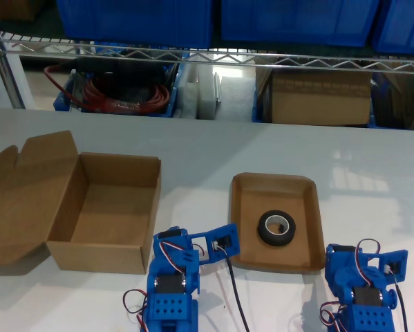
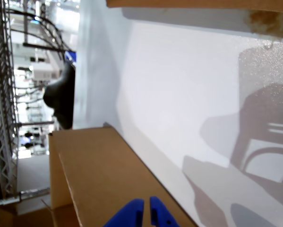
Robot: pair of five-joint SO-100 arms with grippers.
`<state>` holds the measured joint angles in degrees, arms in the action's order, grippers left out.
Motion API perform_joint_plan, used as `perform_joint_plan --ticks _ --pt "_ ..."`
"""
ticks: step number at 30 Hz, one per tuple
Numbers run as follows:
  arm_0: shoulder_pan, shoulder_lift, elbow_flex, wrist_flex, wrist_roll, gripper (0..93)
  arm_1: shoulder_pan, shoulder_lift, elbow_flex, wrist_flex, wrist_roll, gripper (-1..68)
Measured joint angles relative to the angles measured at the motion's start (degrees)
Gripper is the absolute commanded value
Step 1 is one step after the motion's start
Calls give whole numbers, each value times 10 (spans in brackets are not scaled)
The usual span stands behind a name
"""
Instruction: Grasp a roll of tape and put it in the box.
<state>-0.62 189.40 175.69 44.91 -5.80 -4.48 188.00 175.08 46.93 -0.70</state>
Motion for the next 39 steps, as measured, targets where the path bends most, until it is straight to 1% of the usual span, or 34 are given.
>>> perform_joint_plan --ticks 20,22,23,24,26,29,31,34,37,39 --pt "4 0 0 0 7 8 0 0 0 0 0 3" --pt "8 0 0 0 7 155 0 0 0 0 0 3" --pt "13 0 0 -1 9 209 0 0 0 0 0 3" --pt "22 -6 -1 -4 11 239 0 0 0 0 0 3" --pt "49 -40 -17 -8 19 266 0 0 0 0 0 3" --pt "117 -166 -101 4 42 281 0 0 0 0 0 3" --pt "156 -268 -195 27 70 292 0 0 0 0 0 3" --pt "221 -472 -374 106 118 303 0 0 0 0 0 3" --pt "272 -677 -586 216 154 307 0 0 0 0 0 3" --pt "301 -799 -713 267 170 306 0 0 0 0 0 3"
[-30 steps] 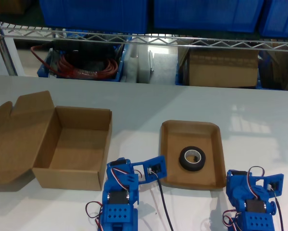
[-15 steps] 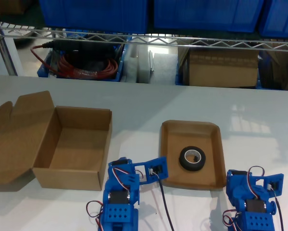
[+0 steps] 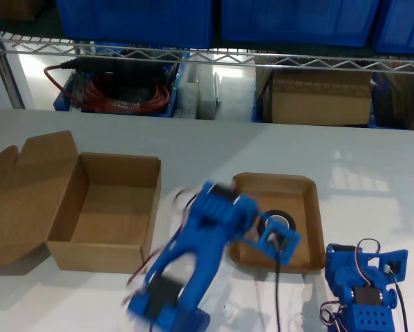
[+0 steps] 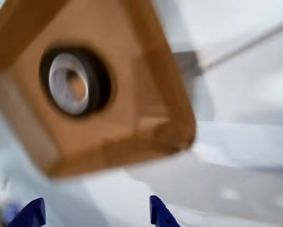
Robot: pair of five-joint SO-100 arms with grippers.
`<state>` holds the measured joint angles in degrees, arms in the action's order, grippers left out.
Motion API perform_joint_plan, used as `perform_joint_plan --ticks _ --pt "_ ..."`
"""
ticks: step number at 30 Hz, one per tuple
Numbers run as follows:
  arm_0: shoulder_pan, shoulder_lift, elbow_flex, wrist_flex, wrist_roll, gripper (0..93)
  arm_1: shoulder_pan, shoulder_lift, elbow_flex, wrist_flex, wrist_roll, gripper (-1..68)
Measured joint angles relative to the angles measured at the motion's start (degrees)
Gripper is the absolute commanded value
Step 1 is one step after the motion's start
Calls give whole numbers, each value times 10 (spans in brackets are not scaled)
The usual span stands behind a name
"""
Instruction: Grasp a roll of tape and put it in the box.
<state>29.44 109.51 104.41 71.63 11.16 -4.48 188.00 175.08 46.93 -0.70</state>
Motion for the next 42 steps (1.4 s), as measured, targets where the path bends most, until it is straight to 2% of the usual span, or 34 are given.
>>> perform_joint_plan --ticks 4,9,27,29,30,32,42 --pt "37 -191 -182 30 11 302 0 0 0 0 0 3" --pt "69 -322 -289 35 -6 299 0 0 0 0 0 3" --pt "69 -482 -351 39 -67 261 0 0 0 0 0 3" --pt "69 -491 -354 39 -72 218 0 0 0 0 0 3" --pt "69 -497 -359 39 -74 164 0 0 0 0 0 3" --pt "69 -505 -365 36 -79 -1 0 0 0 0 0 3" --pt "69 -512 -375 25 -82 -2 0 0 0 0 0 3"
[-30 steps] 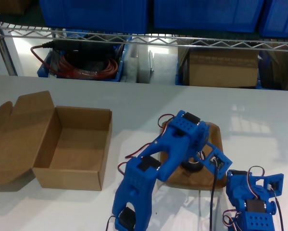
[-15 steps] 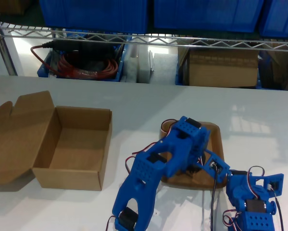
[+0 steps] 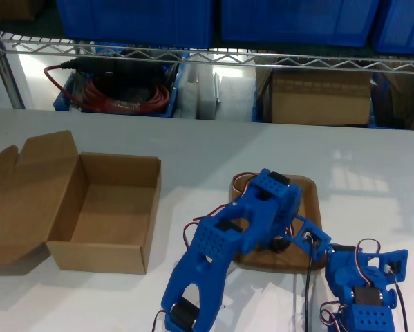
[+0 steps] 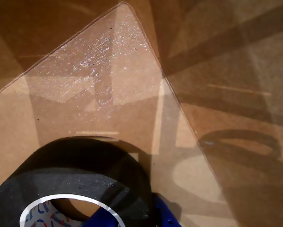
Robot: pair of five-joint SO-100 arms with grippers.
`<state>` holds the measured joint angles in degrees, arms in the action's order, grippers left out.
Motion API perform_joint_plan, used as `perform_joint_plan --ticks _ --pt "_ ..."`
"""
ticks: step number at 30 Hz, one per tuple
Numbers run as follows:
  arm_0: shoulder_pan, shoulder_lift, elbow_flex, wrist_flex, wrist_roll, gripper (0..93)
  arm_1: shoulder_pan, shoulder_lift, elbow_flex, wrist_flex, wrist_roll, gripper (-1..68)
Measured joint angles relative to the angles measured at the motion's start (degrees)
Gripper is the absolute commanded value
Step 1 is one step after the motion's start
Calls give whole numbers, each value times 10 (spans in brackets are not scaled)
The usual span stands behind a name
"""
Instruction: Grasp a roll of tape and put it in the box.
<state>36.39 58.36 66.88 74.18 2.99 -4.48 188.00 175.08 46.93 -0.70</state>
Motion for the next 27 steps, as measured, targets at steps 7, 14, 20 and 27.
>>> perform_joint_plan --ticks 7,14,20,27 --pt "-9 12 0 -11 20 -2 0 0 0 0 0 3" --pt "-114 173 1 -26 45 -1 0 0 0 0 0 3" --pt "-301 354 90 -57 25 -1 0 0 0 0 0 3" --pt "-522 443 214 -82 -20 -1 0 0 0 0 0 3"
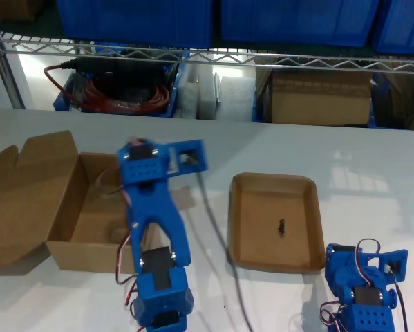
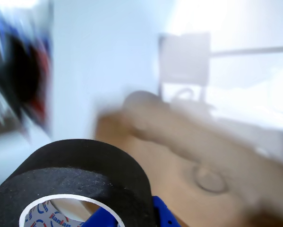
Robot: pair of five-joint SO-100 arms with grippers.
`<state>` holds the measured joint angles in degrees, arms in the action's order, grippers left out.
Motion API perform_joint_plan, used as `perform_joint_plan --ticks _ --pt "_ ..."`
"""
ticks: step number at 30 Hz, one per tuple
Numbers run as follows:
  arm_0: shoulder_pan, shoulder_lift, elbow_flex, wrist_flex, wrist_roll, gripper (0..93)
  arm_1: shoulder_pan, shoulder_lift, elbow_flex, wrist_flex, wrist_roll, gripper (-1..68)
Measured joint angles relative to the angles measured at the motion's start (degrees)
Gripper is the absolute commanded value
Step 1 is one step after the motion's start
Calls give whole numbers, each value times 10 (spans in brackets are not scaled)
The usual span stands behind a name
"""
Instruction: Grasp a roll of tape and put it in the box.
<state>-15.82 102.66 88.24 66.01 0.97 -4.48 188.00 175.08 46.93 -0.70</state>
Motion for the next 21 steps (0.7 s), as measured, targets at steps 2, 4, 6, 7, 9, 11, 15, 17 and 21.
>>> perform_joint_plan --ticks 2,4,6,7,9,11,15,17,21 --pt "-46 6 25 -3 -7 -1 0 0 0 0 0 3" --pt "-80 8 40 -4 -10 -1 0 0 0 0 0 3" --pt "-99 8 42 -4 -9 -1 0 0 0 0 0 3" --pt "-105 8 42 -4 -8 -1 0 0 0 0 0 3" --pt "-108 8 42 -4 -4 -1 0 0 0 0 0 3" --pt "-107 8 42 -4 -4 34 0 0 0 0 0 3" --pt "-106 8 42 -4 -4 218 0 0 0 0 0 3" --pt "-102 10 42 -4 -4 236 0 0 0 0 0 3" --pt "-102 14 42 -4 -7 250 0 0 0 0 0 3"
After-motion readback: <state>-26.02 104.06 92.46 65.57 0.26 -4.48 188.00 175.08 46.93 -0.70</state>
